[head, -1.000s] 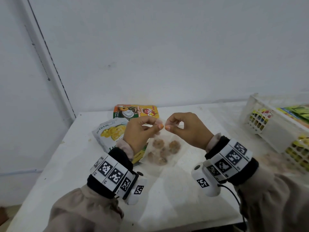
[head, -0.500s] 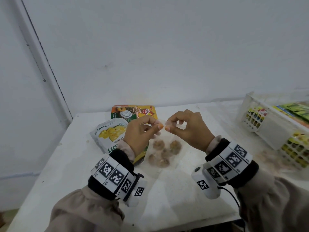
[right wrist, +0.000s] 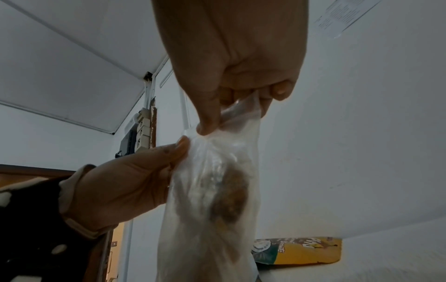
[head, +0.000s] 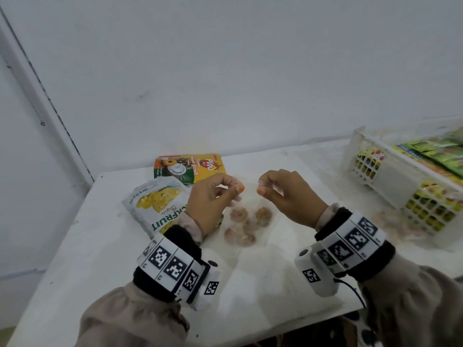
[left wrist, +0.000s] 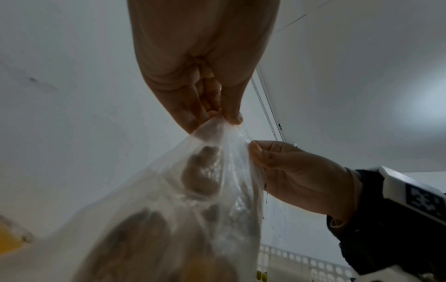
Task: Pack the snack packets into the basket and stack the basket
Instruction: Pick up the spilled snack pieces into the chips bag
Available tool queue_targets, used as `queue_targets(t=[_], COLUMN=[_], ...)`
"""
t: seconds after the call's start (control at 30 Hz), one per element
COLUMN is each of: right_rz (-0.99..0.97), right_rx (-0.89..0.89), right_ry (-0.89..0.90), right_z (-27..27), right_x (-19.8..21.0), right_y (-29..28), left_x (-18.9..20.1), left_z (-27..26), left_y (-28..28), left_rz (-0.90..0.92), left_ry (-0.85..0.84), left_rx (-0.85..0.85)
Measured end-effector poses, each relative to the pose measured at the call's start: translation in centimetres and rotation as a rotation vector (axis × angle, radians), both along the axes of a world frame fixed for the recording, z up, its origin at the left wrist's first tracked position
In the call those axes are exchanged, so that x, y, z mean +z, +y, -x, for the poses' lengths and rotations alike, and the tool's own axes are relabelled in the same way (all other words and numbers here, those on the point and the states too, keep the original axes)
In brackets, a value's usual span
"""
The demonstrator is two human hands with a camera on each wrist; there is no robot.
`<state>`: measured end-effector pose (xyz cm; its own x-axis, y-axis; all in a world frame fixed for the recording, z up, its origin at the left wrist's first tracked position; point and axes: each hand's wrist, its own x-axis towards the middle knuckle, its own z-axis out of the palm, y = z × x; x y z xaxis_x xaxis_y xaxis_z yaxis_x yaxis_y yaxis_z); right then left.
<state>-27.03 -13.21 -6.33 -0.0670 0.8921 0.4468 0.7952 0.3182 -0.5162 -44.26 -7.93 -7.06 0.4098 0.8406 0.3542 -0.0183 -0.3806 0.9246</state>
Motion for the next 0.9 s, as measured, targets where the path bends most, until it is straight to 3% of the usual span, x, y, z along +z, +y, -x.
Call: queue_targets(t=[0.17,0.47,0.7,0.9], right_rz=[0.001,-0.039,-0.050,0.023], right_rx=[0.028,-0.023,0.022,0.013], right_ry=[0.188,0.224,0.369,0.395], right_z=[-1.9,-5.7,-9.5,-12.8], right_x=[0.1,0.0,0.8,1.2], right_y=[-1.3,-2.8,-4.3,-5.7], left_x=[0.0,0.6,0.0,-0.2], left_z=[-0.7,-3.1,-6.9,-10.3], left_y=[-0.4,-0.8,-1.4,-3.2], left_rz=[0.031,0.011,0.024,0.041], left_ry=[-0.021,-0.043,-0.052,-0.056], left_rx=[-0.025,-0.022,-0.087,-0.067])
